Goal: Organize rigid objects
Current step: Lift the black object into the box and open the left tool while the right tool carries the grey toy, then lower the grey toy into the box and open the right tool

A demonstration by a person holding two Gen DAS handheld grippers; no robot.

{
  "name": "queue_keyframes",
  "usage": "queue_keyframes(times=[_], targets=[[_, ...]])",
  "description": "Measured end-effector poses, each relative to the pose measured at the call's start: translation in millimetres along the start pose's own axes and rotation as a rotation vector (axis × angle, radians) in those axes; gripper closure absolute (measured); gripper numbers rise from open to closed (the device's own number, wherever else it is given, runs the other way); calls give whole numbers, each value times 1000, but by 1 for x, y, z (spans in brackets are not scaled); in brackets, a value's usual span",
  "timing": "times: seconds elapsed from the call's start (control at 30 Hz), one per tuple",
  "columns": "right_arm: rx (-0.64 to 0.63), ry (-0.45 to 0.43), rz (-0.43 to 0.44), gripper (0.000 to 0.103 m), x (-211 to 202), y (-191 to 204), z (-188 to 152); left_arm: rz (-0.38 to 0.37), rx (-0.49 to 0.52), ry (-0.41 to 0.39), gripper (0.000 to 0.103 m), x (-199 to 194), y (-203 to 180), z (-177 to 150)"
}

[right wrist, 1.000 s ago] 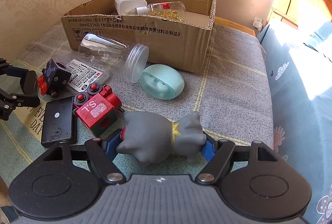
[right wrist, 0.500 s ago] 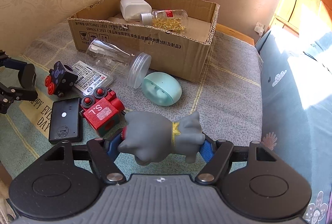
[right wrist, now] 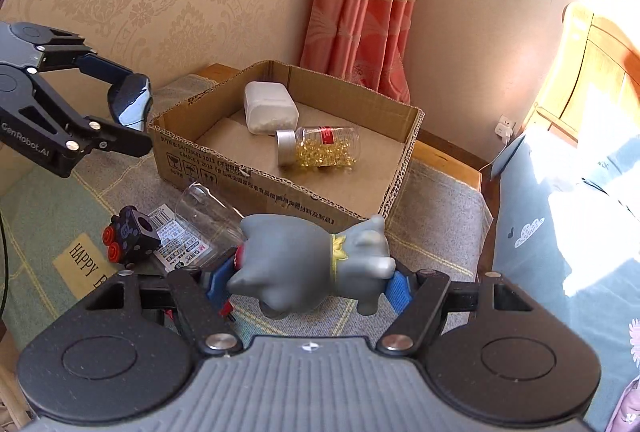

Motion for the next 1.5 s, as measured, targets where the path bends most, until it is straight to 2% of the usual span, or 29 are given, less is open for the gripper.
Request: queue_keyframes(times=[0.17, 0.27, 0.4, 0.5, 0.8, 0.9, 1.07, 1.23, 1.4, 1.47, 1.5], targets=[[10, -34, -3, 26, 0, -6, 17, -10, -24, 28, 13, 41, 10, 21], [13, -35, -6, 26, 2, -8, 20, 0, -37, 38, 13, 64, 15, 19], [16, -31, -14, 26, 4, -10, 22, 57, -77, 57, 12, 78, 26, 10], [22, -36, -17, 26, 6, -12, 26, 66, -105, 26, 5, 65, 26, 6], [55, -30, 5, 26, 27, -17, 51, 145, -213, -37, 0, 3, 11, -26], [73, -6, 4, 26, 47, -16, 64, 222, -240, -19, 1, -2, 12, -41], [73, 37, -14, 26, 84, -16, 86, 368, -202, 15, 1, -11, 18, -59], [103, 51, -25, 26, 118, -24, 123, 320, -230, 29, 1, -17, 20, -69], [140, 45, -42, 24, 146, -30, 154, 306, -237, 41, 1, -20, 18, -75], [141, 48, -42, 10, 155, -31, 160, 304, -238, 40, 1, -22, 17, -76], [144, 43, -66, 6, 156, -33, 160, 304, -238, 39, 1, -22, 17, -76]])
Point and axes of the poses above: each gripper's, at about its wrist camera, not at the fingertips, and x roughly the way its jaws point, y to its left, z to its top, the point moved 9 cm from there along x, roughly the way its jaws point, and after that the axes turned 4 degrees about x, right-handed, at the moved point
